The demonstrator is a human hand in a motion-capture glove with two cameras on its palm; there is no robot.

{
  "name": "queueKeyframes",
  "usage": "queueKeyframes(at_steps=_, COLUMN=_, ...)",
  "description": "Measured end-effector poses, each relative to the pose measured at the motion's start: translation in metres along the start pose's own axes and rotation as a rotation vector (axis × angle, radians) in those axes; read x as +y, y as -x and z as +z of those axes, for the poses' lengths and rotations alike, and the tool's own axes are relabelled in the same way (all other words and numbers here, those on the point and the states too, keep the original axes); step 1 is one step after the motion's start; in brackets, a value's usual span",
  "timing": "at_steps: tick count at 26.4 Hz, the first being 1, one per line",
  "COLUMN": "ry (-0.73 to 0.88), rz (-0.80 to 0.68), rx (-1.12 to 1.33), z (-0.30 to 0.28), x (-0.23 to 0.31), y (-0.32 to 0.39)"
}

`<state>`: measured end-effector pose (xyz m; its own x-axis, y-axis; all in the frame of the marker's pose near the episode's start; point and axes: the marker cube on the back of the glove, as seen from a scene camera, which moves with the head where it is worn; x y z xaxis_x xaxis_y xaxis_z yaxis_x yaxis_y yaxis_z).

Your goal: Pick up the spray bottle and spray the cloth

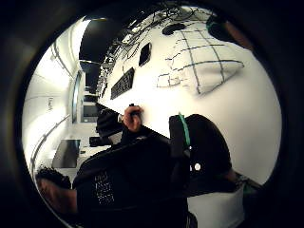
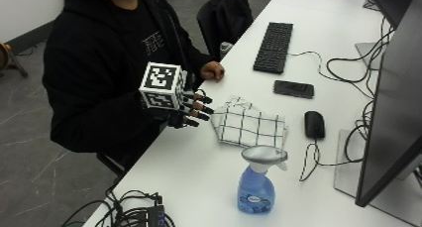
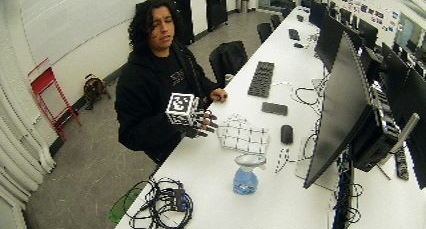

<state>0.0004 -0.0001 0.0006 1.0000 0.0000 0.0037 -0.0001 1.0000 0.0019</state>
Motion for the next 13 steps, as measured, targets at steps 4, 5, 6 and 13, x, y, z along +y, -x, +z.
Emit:
queueKeyframes(at_steps=4, ry=0.001, rz=-0.001, rx=0.002, z=0.003, x=0.000, y=0.000)
queueKeyframes(at_steps=5, ry=-0.002, rz=0.001, rx=0.001, z=0.004, x=-0.003, y=0.001)
queueKeyframes(at_steps=6, ry=-0.010, rz=0.007, rx=0.000, z=0.005, x=-0.009, y=0.003)
queueKeyframes(at_steps=13, ry=0.011, rz=0.002, rx=0.003, z=0.003, x=-0.004, y=-0.001)
